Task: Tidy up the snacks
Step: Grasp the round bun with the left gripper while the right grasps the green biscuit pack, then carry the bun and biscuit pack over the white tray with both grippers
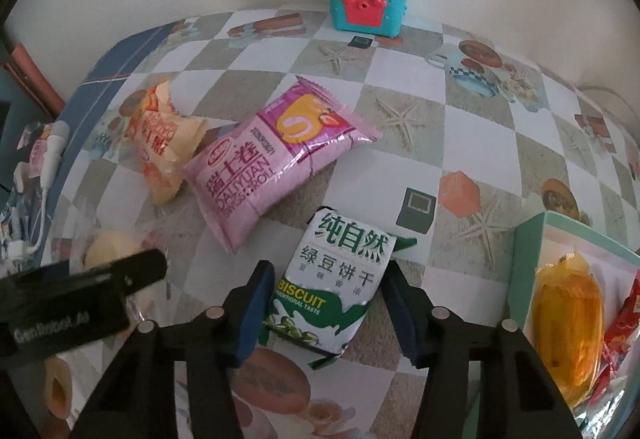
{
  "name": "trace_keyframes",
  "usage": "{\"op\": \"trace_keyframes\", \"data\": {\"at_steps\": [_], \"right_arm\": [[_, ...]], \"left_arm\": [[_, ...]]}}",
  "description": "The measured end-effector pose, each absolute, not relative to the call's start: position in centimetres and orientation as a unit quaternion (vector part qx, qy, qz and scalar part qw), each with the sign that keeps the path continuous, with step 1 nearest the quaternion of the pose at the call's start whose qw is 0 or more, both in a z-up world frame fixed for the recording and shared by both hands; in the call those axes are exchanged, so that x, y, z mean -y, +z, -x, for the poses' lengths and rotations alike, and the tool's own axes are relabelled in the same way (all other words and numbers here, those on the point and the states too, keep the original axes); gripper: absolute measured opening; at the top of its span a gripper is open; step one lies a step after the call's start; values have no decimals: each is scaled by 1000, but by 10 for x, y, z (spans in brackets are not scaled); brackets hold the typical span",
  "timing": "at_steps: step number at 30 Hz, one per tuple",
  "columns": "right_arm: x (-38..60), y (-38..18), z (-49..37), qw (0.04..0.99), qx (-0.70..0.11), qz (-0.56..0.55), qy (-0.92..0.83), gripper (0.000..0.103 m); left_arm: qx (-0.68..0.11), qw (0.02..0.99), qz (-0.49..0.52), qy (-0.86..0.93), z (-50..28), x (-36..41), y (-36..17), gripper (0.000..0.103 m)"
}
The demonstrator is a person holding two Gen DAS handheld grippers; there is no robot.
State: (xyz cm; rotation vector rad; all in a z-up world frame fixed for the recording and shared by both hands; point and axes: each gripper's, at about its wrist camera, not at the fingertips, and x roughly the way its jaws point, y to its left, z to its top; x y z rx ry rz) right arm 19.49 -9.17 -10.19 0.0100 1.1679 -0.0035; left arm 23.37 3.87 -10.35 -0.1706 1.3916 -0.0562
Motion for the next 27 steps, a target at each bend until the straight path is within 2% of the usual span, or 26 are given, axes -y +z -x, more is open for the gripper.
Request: {"op": "trace_keyframes", "data": {"at_steps": [9, 27], "right_arm": [[89, -104, -176, 838, -546, 18, -10, 43], [92, -96, -116, 842, -539, -18, -14, 42]], "left_arm": [[-638, 764, 91, -28, -218, -24, -100, 78], [-637, 760, 127, -24, -155, -7, -100, 76]]}}
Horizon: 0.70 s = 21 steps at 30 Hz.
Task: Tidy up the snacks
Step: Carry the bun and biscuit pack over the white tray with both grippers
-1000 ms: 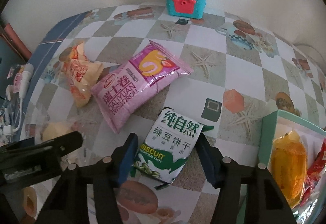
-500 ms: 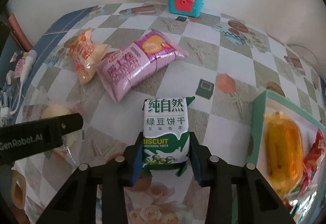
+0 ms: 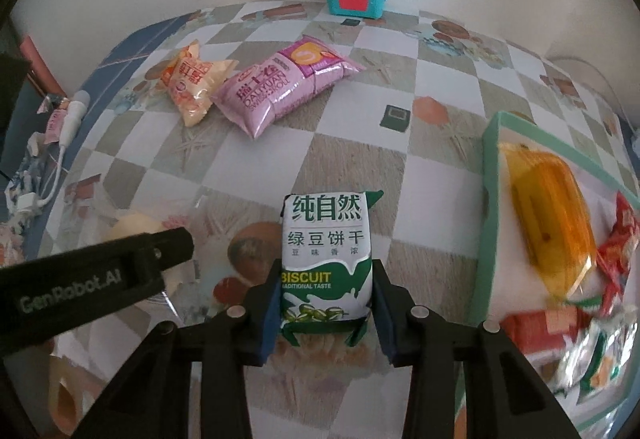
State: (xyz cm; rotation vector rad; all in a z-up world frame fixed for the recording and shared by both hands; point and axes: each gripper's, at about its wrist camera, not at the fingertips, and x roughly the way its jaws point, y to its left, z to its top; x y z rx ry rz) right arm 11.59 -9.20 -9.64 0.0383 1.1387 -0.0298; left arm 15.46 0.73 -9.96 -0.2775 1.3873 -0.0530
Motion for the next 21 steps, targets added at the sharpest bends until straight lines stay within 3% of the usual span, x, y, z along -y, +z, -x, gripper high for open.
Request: {"op": "trace_keyframes", "data": {"at_steps": [10, 21], "right_arm": [[113, -68, -86, 851, -517, -89, -16, 42], [154, -1, -65, 887, -440, -136, -26, 42]], "left_arm": [[-633, 748, 198, -11, -124, -32, -98, 76], [-592, 780, 204, -7, -103, -20, -48, 75]]}}
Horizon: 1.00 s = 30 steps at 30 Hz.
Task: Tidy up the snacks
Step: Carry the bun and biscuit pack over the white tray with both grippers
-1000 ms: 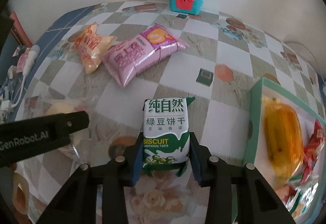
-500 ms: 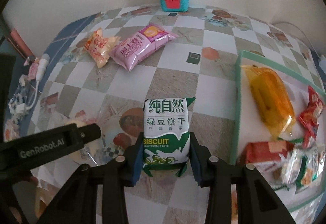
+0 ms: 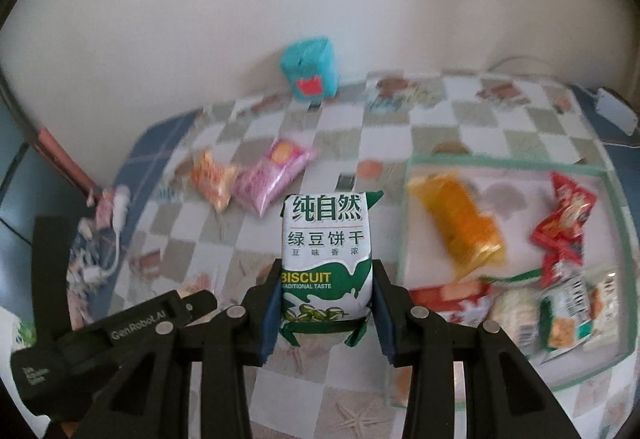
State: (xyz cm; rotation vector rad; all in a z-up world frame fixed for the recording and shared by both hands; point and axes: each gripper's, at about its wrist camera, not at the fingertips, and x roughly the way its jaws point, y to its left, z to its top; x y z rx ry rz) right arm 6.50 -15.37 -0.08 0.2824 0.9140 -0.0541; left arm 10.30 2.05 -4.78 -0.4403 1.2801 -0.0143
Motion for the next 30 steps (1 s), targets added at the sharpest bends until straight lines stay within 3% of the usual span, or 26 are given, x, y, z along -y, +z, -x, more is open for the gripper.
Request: {"op": "trace_keyframes", "data": {"at_steps": [16, 30], "right_arm": [[260, 23, -49, 890, -391, -200, -120, 42], [349, 10, -32, 863, -384, -256, -205, 42]], "left_arm": [[-547, 812, 181, -92, -112, 93, 13, 76], [-545, 812, 154, -137, -113, 153, 10, 76]]}}
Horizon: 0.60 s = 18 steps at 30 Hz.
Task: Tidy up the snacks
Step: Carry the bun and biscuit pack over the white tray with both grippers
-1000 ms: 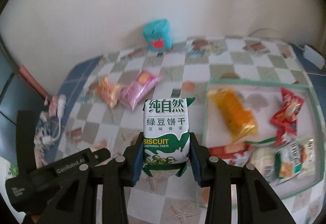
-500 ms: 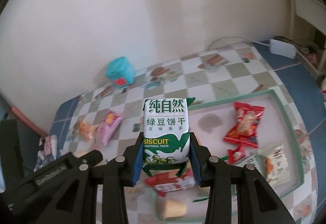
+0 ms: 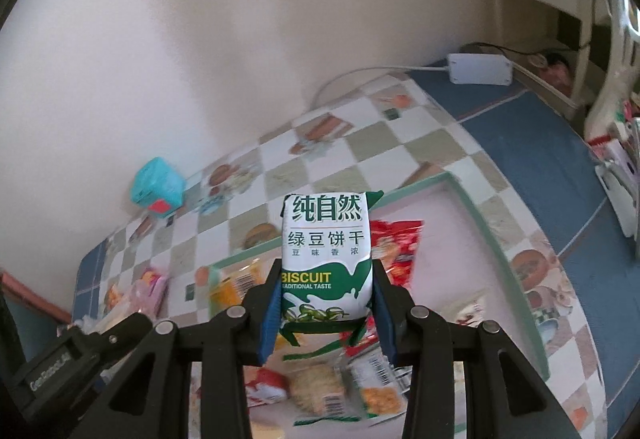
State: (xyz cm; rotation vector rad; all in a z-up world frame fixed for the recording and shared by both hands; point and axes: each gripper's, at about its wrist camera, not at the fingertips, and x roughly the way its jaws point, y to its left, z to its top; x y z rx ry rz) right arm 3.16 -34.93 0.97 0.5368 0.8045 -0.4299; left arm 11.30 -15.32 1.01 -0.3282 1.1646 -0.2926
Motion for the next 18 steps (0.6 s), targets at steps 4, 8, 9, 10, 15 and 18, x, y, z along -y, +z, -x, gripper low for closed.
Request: {"op": "trace_keyframes", "data": {"at_steps": [4, 8, 9, 10, 15, 18], "right_arm": [[364, 7, -29, 858, -383, -265, -219, 42], [372, 6, -28, 854, -386, -261, -231, 42], [372, 6, -28, 854, -387, -259, -233, 42], [372, 5, -29, 853, -389, -259, -233, 42], [373, -5, -32, 842, -410, -260, -237, 42], [379, -15, -30, 829, -425, -267, -249, 42]], "left_arm": [[-548, 811, 146, -144, -112, 161, 6, 76], [-552, 806, 153, -149, -113, 162, 2, 76], [-552, 806, 154, -150, -113, 162, 1, 76], [-552, 806, 154, -149, -113, 162, 0, 76], [-551, 804, 158, -155, -116, 160, -3, 76], [-548, 805, 163, -158, -122, 157, -8, 76]]}}
